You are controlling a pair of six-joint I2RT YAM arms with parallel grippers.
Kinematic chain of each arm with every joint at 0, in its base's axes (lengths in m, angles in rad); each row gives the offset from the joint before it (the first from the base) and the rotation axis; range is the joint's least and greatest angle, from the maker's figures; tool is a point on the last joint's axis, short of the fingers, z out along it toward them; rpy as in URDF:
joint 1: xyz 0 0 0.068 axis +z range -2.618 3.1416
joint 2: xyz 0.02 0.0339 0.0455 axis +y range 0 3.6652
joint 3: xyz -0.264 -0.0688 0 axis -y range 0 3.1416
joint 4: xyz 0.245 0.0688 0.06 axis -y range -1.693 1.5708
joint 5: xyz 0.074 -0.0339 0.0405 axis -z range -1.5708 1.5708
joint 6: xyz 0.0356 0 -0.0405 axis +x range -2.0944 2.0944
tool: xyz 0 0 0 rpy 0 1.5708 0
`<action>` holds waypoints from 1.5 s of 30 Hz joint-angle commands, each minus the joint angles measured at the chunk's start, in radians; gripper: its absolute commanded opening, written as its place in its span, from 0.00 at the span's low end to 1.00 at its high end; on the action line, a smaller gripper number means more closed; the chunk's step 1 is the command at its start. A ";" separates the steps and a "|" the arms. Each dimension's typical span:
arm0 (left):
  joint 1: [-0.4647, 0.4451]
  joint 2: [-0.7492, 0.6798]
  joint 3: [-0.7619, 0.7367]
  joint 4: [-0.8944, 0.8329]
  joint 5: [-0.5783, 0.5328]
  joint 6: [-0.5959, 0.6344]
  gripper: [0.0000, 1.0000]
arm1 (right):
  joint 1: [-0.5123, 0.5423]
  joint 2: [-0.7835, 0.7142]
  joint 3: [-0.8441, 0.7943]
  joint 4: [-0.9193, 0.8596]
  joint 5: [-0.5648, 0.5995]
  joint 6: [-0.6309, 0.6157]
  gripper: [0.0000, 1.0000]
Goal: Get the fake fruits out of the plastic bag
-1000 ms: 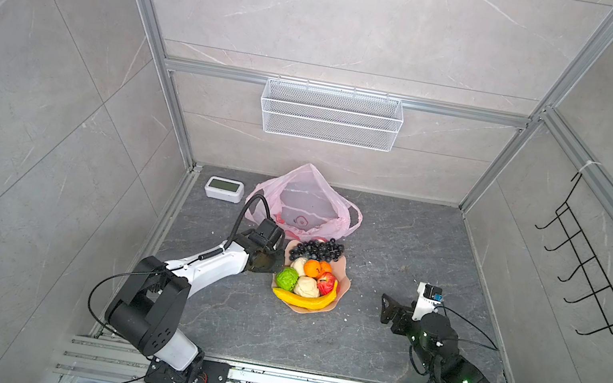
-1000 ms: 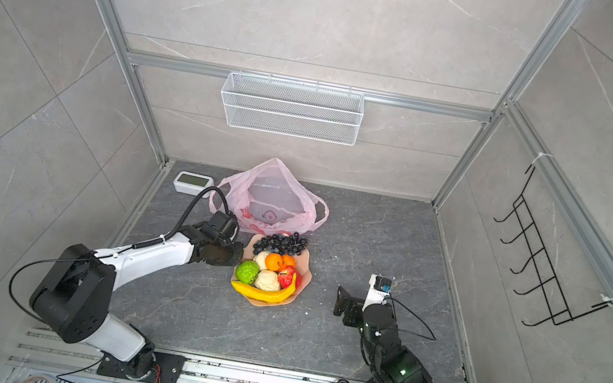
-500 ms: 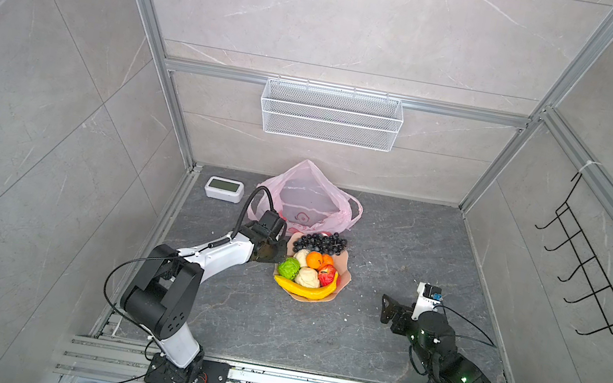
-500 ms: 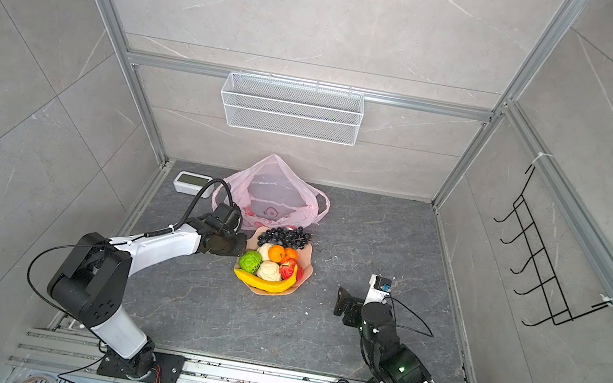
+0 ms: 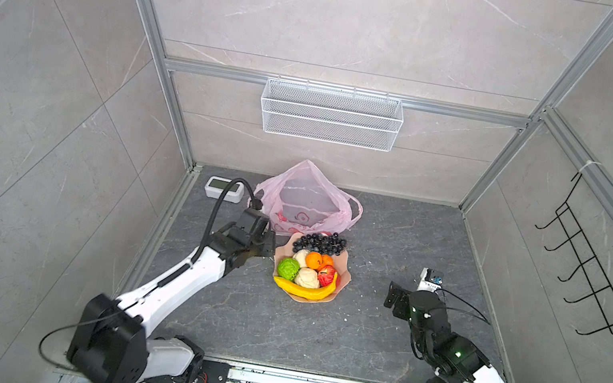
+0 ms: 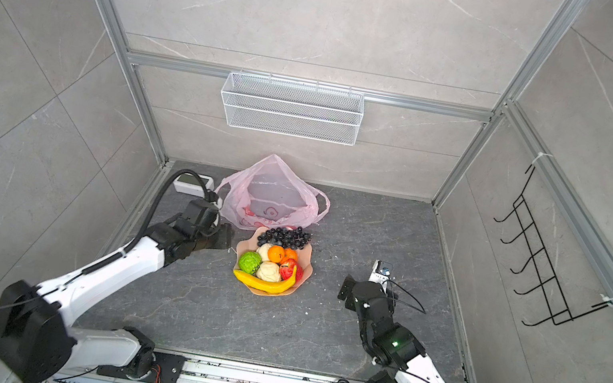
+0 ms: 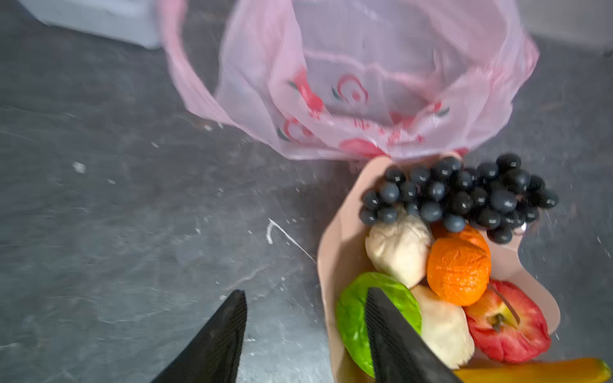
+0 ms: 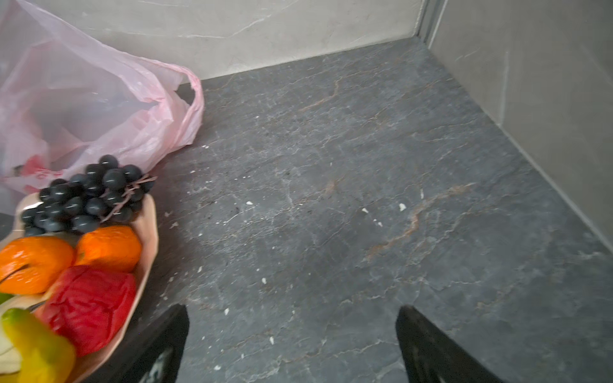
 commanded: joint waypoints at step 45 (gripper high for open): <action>0.491 0.345 -0.530 1.242 0.083 0.441 1.00 | -0.543 0.767 -0.169 1.254 -0.472 -0.443 1.00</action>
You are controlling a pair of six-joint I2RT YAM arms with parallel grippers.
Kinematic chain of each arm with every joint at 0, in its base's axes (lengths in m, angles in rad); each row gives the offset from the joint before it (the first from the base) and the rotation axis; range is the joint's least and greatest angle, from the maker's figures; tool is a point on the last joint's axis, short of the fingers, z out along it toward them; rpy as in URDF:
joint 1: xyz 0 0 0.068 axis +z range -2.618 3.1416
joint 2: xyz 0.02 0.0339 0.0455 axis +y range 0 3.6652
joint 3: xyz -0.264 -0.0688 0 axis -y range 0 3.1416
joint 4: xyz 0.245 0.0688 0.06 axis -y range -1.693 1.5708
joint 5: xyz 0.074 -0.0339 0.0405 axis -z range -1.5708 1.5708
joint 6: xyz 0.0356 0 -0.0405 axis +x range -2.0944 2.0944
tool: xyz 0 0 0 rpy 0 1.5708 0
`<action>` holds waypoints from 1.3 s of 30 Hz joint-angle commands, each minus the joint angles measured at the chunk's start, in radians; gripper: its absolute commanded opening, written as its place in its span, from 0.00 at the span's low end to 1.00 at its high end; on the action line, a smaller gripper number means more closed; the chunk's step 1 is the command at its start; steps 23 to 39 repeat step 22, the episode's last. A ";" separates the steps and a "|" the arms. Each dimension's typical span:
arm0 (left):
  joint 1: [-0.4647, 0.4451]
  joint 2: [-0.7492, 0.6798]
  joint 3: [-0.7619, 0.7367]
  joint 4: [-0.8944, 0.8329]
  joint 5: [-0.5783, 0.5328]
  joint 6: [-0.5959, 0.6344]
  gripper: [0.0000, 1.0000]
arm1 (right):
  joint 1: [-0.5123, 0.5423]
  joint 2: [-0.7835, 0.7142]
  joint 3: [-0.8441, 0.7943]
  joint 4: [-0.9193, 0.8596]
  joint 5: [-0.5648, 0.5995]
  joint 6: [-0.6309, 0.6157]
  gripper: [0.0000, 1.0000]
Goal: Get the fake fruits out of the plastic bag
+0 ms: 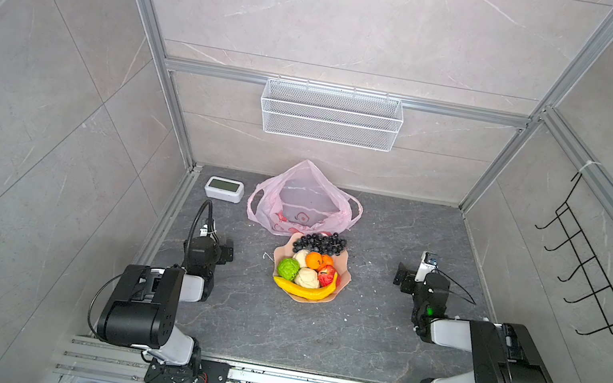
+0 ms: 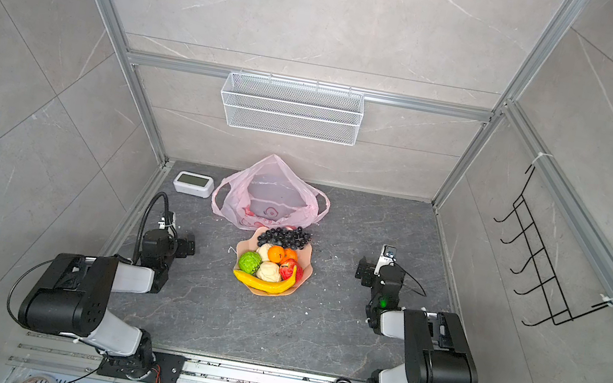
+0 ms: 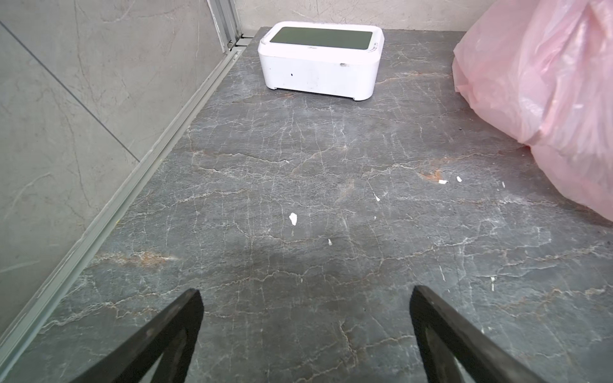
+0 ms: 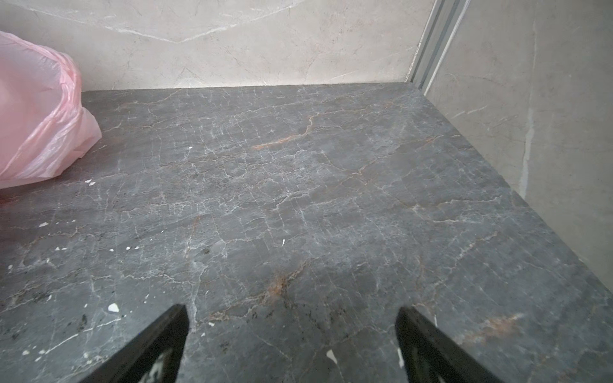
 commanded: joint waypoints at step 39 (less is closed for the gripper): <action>0.002 -0.008 0.004 0.064 0.023 -0.017 1.00 | -0.004 -0.004 0.019 0.023 -0.036 0.000 1.00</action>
